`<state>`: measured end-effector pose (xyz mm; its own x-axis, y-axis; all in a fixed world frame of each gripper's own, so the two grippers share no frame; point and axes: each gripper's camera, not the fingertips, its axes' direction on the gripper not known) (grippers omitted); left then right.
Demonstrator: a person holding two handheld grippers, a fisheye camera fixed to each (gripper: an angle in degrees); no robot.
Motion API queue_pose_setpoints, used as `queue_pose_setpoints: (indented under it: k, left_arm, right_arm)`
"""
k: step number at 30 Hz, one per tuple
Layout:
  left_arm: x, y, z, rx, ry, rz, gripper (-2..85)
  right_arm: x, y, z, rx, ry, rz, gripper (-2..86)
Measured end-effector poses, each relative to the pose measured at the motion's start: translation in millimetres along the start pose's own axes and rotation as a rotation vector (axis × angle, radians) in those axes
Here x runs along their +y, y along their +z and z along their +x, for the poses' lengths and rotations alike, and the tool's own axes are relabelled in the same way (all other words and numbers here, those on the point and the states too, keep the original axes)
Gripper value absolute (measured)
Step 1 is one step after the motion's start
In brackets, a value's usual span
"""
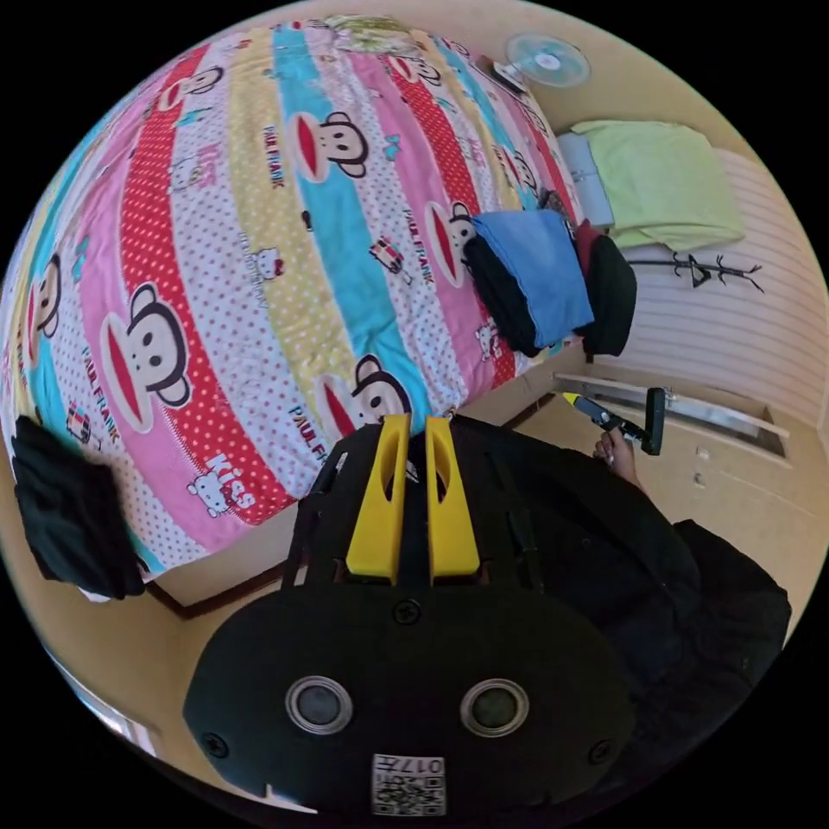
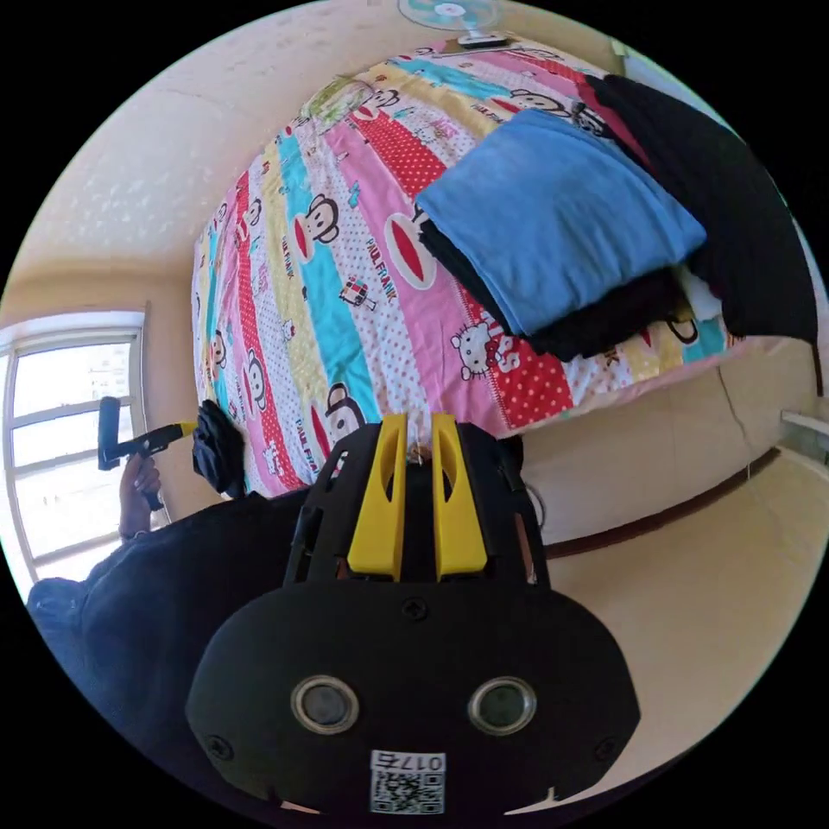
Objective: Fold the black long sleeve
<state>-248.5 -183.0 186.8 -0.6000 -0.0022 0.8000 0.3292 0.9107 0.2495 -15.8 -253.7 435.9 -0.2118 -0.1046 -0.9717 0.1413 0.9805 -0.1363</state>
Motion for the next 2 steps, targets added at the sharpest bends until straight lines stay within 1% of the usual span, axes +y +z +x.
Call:
queue_pose_setpoints:
  k: [2]
  left_arm:
    - [-20.7,22.2,42.6,-0.019,0.064,-0.025,4.3]
  right_arm:
    - [15.5,-13.0,41.6,-0.018,0.094,0.031,5.8]
